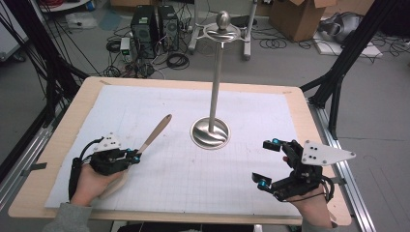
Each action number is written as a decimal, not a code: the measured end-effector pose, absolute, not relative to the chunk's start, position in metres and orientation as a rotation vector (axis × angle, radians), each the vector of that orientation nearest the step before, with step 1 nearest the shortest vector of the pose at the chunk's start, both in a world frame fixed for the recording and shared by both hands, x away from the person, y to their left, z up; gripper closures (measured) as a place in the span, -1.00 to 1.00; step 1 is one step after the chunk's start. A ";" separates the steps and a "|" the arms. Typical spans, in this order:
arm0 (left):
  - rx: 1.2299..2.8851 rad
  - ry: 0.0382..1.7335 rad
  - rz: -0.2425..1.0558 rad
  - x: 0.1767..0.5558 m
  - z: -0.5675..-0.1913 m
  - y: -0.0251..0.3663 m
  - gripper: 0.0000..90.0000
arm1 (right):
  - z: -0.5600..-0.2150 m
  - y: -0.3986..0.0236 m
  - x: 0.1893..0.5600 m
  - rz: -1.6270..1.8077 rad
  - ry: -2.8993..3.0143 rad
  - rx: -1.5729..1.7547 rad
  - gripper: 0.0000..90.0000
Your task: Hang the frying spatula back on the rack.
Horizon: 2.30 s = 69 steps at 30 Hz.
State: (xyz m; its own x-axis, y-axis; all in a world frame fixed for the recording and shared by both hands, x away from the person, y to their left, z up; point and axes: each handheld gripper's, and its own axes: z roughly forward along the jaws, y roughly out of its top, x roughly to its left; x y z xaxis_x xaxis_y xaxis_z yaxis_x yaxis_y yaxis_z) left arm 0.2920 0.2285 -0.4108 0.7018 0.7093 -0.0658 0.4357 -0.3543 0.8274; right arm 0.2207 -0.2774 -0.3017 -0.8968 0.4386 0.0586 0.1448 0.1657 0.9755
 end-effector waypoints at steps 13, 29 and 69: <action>1.958 0.861 0.364 0.294 -0.400 0.230 0.73 | -0.303 -0.281 0.219 1.798 2.198 0.578 -0.91; 1.928 0.825 0.373 0.293 -0.383 0.227 0.73 | -0.303 -0.284 0.217 1.801 2.194 0.590 -0.91; 1.878 0.761 0.368 0.302 -0.323 0.215 0.73 | -0.305 -0.292 0.219 1.807 2.156 0.626 -0.91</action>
